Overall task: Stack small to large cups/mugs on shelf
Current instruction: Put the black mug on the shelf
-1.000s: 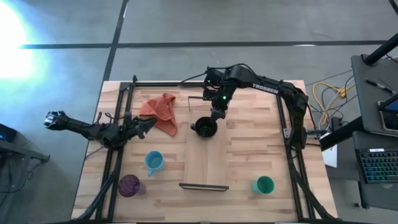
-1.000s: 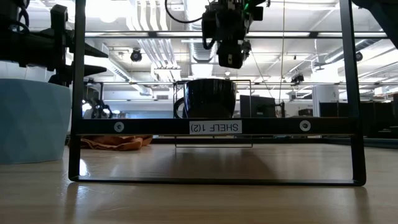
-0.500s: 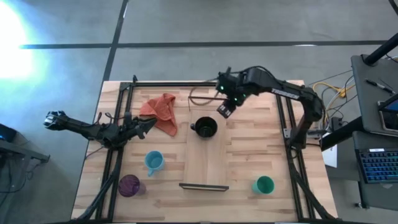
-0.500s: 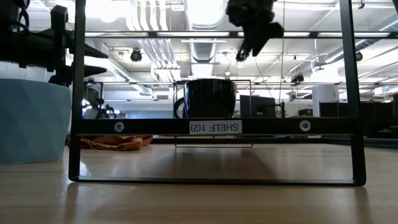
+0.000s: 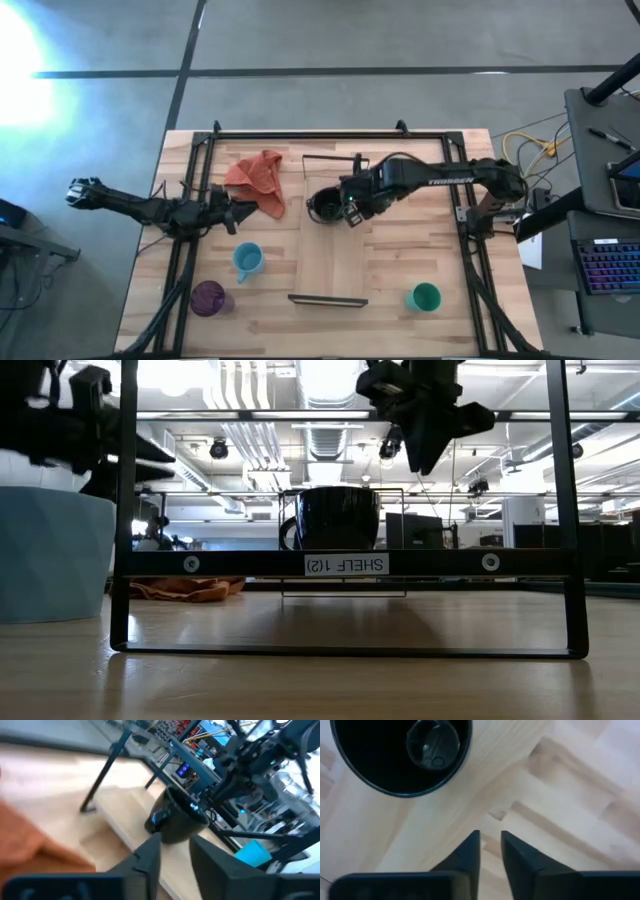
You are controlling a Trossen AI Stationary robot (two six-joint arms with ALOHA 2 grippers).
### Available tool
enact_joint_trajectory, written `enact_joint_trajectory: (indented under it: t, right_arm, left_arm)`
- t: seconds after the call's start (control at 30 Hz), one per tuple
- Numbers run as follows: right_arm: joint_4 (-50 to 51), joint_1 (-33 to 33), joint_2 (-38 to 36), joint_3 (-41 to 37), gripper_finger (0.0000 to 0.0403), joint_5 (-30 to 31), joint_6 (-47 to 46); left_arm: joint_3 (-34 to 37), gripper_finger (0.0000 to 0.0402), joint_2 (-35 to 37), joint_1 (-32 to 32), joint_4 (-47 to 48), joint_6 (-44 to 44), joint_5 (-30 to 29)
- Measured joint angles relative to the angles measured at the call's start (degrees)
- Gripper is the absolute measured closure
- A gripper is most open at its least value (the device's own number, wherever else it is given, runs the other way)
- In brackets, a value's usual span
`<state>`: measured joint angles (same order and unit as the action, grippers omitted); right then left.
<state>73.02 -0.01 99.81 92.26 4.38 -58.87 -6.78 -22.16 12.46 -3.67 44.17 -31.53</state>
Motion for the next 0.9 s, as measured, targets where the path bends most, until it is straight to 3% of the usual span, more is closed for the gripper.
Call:
enact_joint_trajectory:
  t: [0.17, 0.27, 0.43, 0.53, 0.7, 0.9]
  right_arm:
    - [-4.9, 0.5, 0.0, -1.0, 0.0391, 0.2, -5.0]
    - [-7.3, 0.5, 0.0, -1.0, 0.0394, 0.4, -6.7]
    - [-8.1, 0.5, 0.0, -1.2, 0.0394, 0.9, -10.0]
    - [-8.1, 0.9, 0.0, -1.6, 0.0394, 1.7, -12.8]
    - [-11.0, 2.1, 0.0, -2.2, 0.0394, 1.8, -16.8]
    - [-16.7, 3.8, 0.1, -5.8, 0.0394, 2.0, -20.9]
  left_arm:
    - [-6.1, 0.0393, -2.3, -5.3, 0.3, -10.7, 6.3]
    - [-9.7, 0.0394, -5.3, -10.1, 2.0, -15.8, 15.2]
    - [-15.4, 0.04, -17.3, -20.3, 5.4, -25.7, 32.1]
    - [-18.5, 0.0401, -25.3, -25.5, 6.1, -30.5, 38.4]
    - [-23.7, 0.0401, -36.2, -29.5, 5.2, -37.5, 44.4]
    - [-28.7, 0.0401, -46.1, -30.3, 4.7, -42.0, 45.4]
